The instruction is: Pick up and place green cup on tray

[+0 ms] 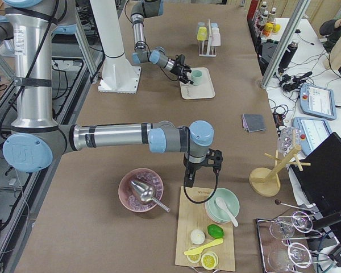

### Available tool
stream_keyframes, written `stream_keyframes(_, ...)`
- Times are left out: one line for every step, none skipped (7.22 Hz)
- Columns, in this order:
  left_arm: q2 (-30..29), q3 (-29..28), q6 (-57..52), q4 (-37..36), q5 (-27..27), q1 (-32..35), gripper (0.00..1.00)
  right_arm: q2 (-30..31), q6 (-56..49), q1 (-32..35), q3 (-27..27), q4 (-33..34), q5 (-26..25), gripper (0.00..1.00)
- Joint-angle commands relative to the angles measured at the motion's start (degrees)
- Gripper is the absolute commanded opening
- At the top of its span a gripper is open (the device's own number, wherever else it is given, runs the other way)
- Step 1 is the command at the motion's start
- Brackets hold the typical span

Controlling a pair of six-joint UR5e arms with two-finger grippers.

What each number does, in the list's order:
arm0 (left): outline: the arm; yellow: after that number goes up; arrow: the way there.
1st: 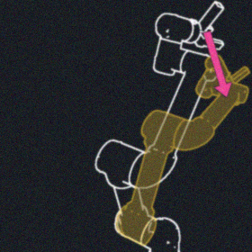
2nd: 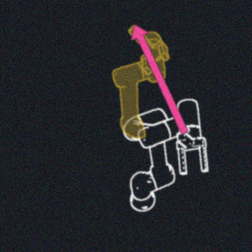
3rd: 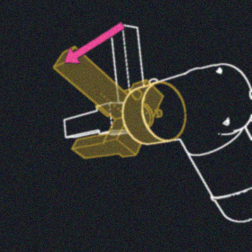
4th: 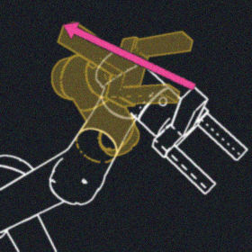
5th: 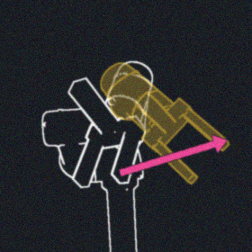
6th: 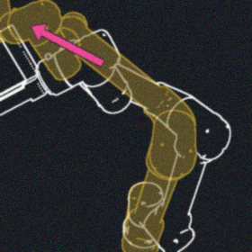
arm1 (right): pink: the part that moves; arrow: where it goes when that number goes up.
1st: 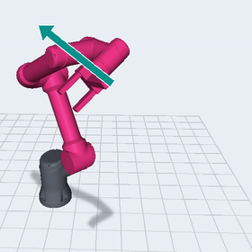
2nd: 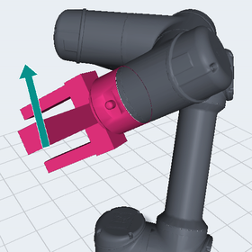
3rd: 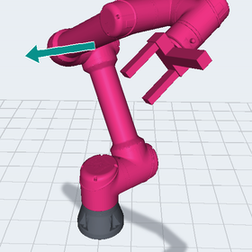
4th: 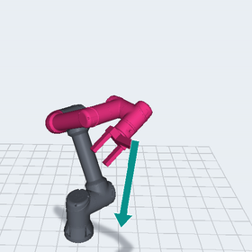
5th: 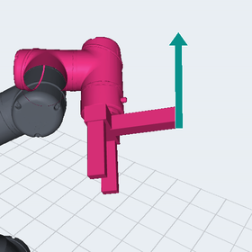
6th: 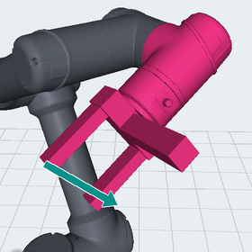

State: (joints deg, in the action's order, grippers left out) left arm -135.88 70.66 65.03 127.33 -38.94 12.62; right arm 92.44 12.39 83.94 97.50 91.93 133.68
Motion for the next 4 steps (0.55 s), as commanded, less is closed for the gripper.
stream_keyframes(2.2, 5.3, -5.4, 0.0, -0.7, -0.2, 0.99, -0.1, 0.0, 0.0, 0.0, 0.0, 0.0, 1.00)
stream_keyframes(3.2, 7.4, -5.5, 0.0, -0.9, -0.2, 0.99, -0.1, 0.0, 0.0, -0.1, 0.0, 0.1, 1.00)
stream_keyframes(3.6, 9.5, -5.7, 0.0, -3.2, 0.0, 0.99, 0.0, -0.3, 0.0, -0.1, 0.0, 0.4, 1.00)
stream_keyframes(5.1, 13.2, -7.4, -0.1, -5.4, 0.7, 0.98, 0.0, -0.3, -0.1, -0.1, 0.0, 0.4, 1.00)
